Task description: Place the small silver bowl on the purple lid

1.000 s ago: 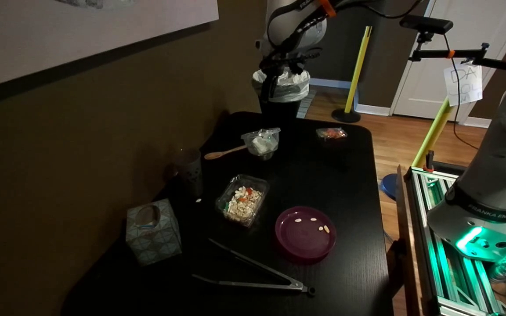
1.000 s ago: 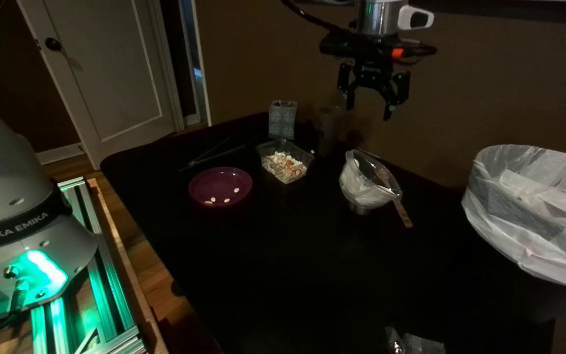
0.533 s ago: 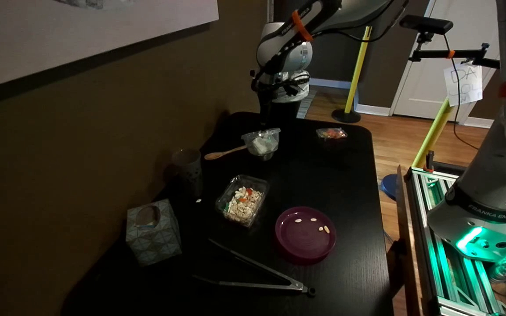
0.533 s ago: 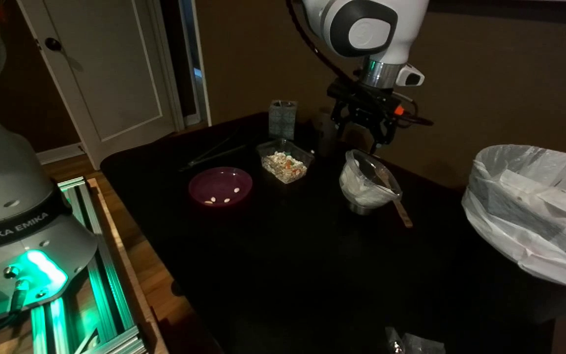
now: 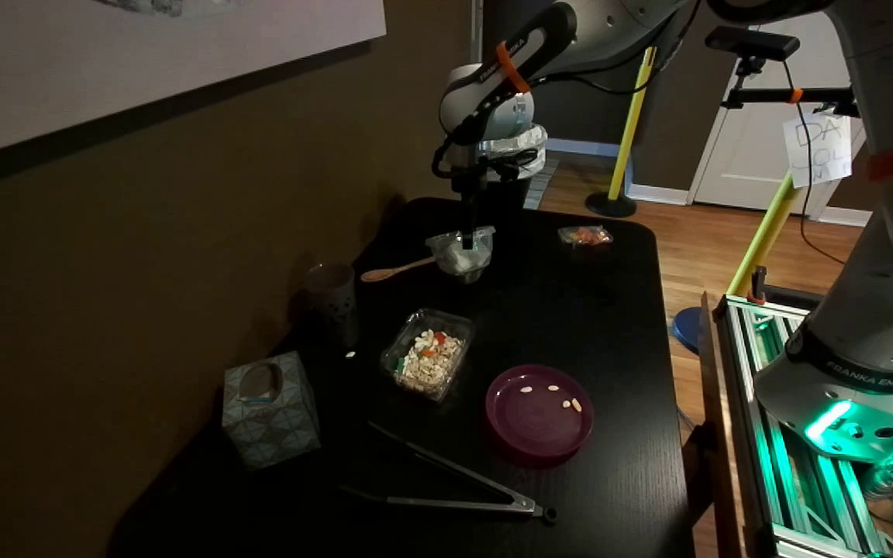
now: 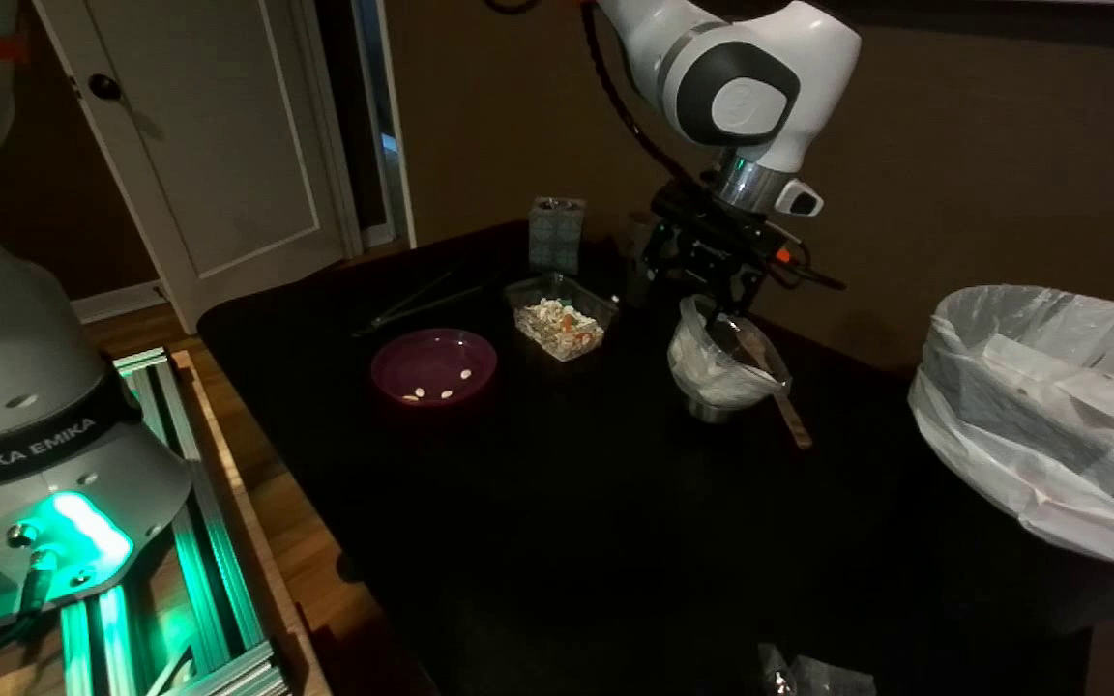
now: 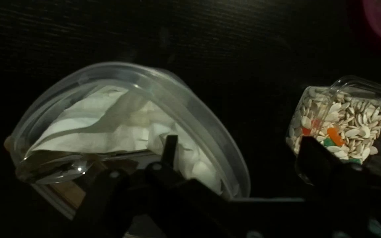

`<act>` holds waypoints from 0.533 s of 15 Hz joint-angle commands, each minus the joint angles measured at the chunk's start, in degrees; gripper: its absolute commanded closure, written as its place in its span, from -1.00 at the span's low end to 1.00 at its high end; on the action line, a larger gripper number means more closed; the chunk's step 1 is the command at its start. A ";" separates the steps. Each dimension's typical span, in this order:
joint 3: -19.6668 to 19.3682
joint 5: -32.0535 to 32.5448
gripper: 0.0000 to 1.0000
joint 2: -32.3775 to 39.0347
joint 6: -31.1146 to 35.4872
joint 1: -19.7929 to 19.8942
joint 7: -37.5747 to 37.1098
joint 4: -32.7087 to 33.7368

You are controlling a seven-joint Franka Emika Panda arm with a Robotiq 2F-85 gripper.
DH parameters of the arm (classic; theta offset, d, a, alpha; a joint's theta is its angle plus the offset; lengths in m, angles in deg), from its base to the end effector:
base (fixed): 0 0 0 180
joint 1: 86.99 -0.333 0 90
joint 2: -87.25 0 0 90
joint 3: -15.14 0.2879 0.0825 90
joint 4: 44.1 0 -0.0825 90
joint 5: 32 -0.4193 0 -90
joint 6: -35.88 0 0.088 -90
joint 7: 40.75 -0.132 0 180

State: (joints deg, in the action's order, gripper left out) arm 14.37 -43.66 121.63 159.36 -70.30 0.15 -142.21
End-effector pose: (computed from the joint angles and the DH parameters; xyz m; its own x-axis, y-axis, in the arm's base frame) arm 0.6359 -0.1867 0.1584 0.9582 0.2843 -0.0313 0.2713 -0.9383 -0.2145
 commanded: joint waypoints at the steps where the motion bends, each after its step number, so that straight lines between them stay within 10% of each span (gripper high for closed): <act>1: 0.69 0.79 -0.22 2.60 -3.16 0.72 0.45 4.06; 8: 0.66 0.81 0.88 2.98 -3.49 0.72 0.17 5.96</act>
State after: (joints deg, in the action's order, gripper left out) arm 14.45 -43.66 123.59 157.81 -70.28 0.15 -138.27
